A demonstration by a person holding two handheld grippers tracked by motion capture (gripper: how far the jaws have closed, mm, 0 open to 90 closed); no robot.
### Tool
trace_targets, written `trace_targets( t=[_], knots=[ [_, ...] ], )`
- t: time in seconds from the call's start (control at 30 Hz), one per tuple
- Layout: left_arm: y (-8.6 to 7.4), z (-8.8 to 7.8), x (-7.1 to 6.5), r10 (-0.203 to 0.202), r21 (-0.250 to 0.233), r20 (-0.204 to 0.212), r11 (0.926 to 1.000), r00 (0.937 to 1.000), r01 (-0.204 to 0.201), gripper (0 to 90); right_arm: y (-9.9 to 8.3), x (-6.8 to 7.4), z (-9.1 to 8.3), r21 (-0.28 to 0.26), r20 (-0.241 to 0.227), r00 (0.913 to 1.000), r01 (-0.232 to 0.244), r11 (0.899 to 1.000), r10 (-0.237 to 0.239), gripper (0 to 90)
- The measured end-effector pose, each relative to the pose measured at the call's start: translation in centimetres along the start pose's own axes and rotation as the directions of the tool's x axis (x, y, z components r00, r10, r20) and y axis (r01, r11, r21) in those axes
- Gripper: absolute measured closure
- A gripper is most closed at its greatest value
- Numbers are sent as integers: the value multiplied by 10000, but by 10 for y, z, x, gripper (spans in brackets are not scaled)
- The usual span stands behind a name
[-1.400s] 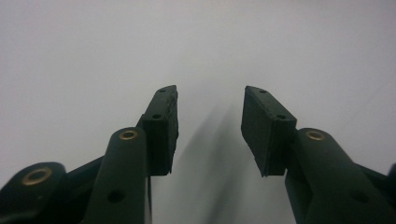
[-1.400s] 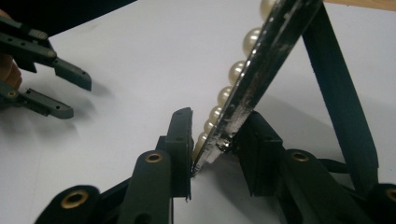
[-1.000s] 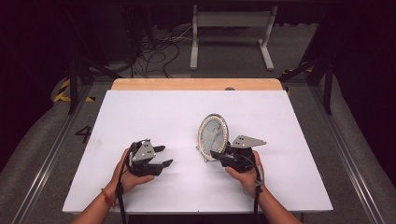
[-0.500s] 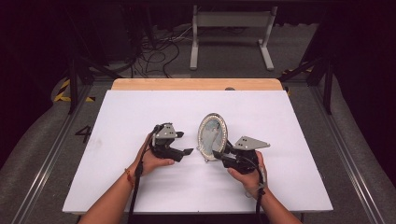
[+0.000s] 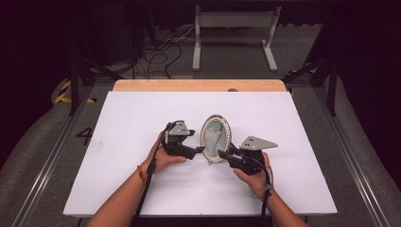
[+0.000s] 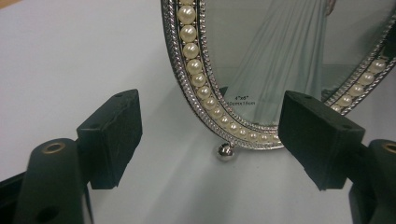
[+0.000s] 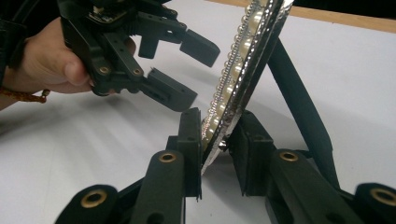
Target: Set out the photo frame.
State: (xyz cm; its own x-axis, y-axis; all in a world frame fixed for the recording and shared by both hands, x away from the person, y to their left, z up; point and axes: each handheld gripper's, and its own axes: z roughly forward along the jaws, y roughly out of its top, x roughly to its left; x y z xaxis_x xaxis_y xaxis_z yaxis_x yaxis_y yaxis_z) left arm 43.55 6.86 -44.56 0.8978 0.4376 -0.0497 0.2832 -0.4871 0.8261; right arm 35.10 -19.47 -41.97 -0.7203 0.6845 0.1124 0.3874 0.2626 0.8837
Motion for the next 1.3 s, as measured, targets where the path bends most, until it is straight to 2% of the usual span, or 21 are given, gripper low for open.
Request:
trace_targets(
  t=[0.1, 0.17, 0.2, 0.27, 0.43, 0.63, 0.87, 0.97, 1.07, 1.13, 1.2, 1.3],
  knots=[
    [1, 6, 0, -140, 289, 208, 9995, 9997, 134, 212, 0, -3, -1, 75, -110, 9999, -122, 9999, 123, 757],
    [1, 6, 0, -195, 210, 257, 9996, 9995, 190, 211, 0, -4, -1, 83, -165, 9998, -133, 9999, 134, 759],
    [4, 8, 0, -389, 70, 459, 9992, 9982, 386, 209, 0, -5, 0, 91, -177, 9998, -111, 9999, 112, 758],
    [5, 9, 0, -295, 61, 485, 9996, 9984, 292, 202, 1, -5, -1, 121, -177, 9998, -45, 9999, 47, 758],
    [4, 16, 0, -254, 273, 895, 9994, 9957, 231, 196, 2, -6, 0, 227, -216, 9998, 28, 9997, -23, 762],
    [4, 18, -1, -127, 258, 1218, 9996, 9925, 96, 232, 5, -10, 1, 311, -361, 9993, 73, 9995, -62, 765],
    [3, 10, 0, -160, 461, 1199, 9989, 9927, 106, 292, 4, -9, 1, 295, -229, 9997, 37, 9996, -31, 763],
    [1, 7, -2, 189, 440, 904, 9988, 9957, -230, 326, 3, -9, 1, 263, -119, 9999, 23, 9997, -19, 759],
    [0, 6, 0, 90, 391, 989, 9992, 9951, -130, 334, 3, -9, 1, 228, -64, 10000, 14, 9997, -12, 755],
    [1, 5, 2, 17, 184, 785, 9998, 9969, -32, 299, 3, -6, 0, 241, 267, 9994, 201, 9995, -207, 720],
    [2, 3, 4, -203, -1, 663, 9998, 9976, 204, 278, 3, -4, -5, 111, 285, 9993, 248, 9996, -251, 668],
    [3, 4, 5, -395, -142, 663, 9991, 9970, 405, 276, 5, -3, -14, -13, 388, 9981, 477, 9989, -476, 717]
  ],
)
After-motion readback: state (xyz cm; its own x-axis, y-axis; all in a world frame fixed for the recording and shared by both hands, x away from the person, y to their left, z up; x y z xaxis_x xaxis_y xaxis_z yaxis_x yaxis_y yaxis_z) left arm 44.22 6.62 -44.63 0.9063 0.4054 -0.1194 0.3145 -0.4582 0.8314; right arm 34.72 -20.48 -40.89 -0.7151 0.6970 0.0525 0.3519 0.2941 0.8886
